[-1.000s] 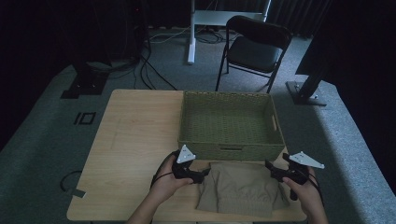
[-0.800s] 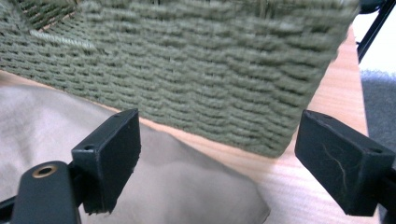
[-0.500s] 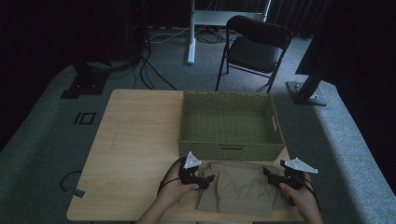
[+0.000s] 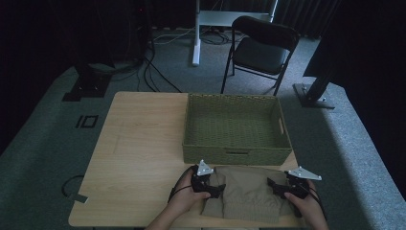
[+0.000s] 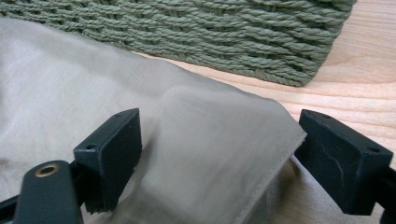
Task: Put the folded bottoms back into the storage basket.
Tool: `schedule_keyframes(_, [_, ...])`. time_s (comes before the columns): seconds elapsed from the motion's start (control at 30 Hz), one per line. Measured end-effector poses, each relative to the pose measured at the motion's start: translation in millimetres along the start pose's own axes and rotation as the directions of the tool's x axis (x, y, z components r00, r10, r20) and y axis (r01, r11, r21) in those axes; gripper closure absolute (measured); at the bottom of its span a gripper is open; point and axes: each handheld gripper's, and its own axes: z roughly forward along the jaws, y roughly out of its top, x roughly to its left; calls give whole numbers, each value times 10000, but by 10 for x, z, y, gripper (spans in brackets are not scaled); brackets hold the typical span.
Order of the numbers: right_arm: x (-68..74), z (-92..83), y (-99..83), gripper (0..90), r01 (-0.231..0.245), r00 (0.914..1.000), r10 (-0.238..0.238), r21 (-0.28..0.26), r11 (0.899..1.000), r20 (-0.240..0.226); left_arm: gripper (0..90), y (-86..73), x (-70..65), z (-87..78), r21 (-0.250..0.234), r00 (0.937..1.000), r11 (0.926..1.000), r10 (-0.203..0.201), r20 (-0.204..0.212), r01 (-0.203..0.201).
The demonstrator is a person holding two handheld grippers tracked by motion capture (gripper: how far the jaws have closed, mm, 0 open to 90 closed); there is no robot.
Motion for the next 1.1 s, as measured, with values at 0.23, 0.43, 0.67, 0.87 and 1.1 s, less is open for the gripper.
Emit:
schedule_keyframes(0.23, [20, 30, 5, 147, 131, 9996, -121, 414, 9991, -239, 186, 30, -32, 108, 298, 9999, 9995, 125, -85, -122])
schedule_keyframes(0.43, [64, 42, 3, 139, 479, 9988, -474, 607, 9970, -108, 170, 41, -48, 169, 333, 9991, 9988, 372, -202, -365])
schedule_keyframes(0.67, [110, 28, 7, 225, 714, 9974, -711, 687, 9951, -63, 164, 51, -58, 199, 333, 9977, 9983, 501, -446, -487])
schedule_keyframes(0.87, [163, -1, 51, 510, 647, 9977, -627, 946, 9934, -244, 174, 46, -88, 223, 345, 9944, 9959, 858, -621, -838])
schedule_keyframes(1.1, [270, -5, 123, 743, 465, 9983, -412, 1410, 9889, -406, 813, 64, -89, 199, 308, 9988, 9986, 428, 252, -435])
